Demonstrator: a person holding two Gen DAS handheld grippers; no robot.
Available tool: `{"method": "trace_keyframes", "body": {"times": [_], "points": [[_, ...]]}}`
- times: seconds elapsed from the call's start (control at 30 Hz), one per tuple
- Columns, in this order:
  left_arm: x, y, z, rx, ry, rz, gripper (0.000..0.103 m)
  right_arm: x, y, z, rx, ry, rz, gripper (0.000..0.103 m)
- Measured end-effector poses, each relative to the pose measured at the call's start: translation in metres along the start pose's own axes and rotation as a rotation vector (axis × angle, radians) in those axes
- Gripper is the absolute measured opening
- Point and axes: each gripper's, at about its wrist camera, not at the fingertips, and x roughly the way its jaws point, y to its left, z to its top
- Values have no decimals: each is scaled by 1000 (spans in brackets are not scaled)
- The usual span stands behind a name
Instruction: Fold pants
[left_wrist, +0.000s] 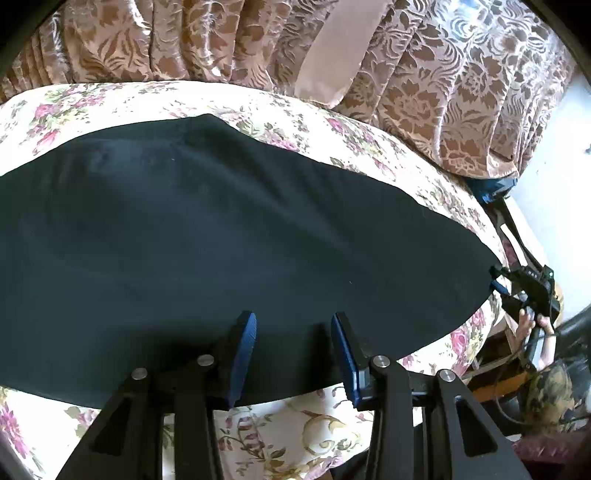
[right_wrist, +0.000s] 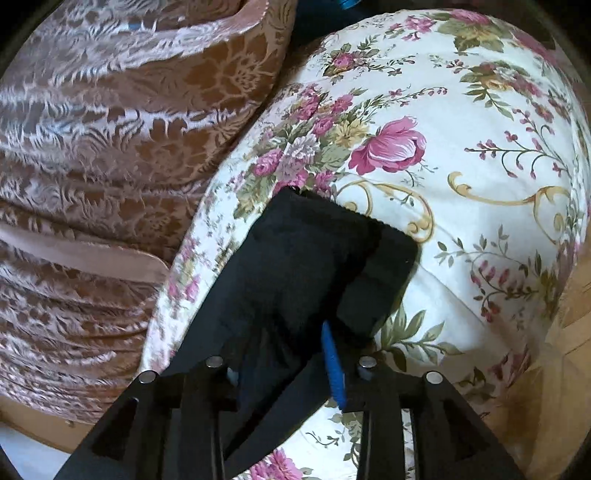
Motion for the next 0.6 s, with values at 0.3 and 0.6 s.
{"method": "trace_keyframes", "body": {"times": [0.3, 0.6], "points": [[1, -9, -1, 29, 8, -8, 42, -1, 9, 16, -45, -45, -76, 7], [5, -17, -3, 64, 39, -60, 42, -29, 11, 22, -124, -73, -135, 6]]}}
